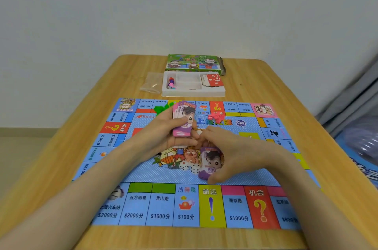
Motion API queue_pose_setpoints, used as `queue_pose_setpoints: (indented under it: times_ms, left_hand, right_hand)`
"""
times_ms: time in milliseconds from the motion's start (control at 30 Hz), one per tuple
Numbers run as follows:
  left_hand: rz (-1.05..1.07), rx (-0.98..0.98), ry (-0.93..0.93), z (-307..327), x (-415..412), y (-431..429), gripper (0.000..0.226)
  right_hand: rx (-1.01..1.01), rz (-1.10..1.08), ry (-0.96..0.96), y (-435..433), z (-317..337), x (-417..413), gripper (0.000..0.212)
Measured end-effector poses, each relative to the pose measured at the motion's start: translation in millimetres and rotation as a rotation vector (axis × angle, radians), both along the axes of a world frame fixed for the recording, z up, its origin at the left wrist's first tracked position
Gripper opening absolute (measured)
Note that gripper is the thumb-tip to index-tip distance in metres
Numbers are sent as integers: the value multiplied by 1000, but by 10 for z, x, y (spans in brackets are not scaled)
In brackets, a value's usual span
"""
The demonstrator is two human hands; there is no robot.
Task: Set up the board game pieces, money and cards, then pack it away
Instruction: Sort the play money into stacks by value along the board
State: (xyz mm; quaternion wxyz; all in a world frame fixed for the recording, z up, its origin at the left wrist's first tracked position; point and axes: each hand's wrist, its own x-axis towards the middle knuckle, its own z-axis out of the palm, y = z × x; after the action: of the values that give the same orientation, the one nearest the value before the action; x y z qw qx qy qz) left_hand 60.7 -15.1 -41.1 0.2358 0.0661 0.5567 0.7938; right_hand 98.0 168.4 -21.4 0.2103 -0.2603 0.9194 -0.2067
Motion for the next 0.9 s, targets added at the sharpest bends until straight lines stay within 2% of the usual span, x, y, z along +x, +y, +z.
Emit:
queue_pose_setpoints:
  times_ms: [100, 300, 433, 567, 667, 900]
  left_hand:
    - [-20, -49, 48, 2, 4, -15, 20]
    - [-103, -168, 129, 10, 54, -20, 34]
    - [-141, -190, 156, 30, 94, -3, 35]
    - [-140, -217, 172, 40, 99, -6, 33]
    - [-131, -191, 147, 33, 99, -4, 33]
    - [-132, -154, 122, -6, 60, -11, 34]
  right_hand:
    - [-143, -99, -27, 12, 9, -18, 50]
    - [-559, -417, 232, 7, -60, -137, 26]
    - [-754, -472, 306, -29, -59, -149, 21]
    - [-790, -438, 339, -45, -54, -143, 14]
    - [-802, -433, 357, -36, -50, -143, 17]
    - [-697, -494, 422, -32, -77, -161, 16]
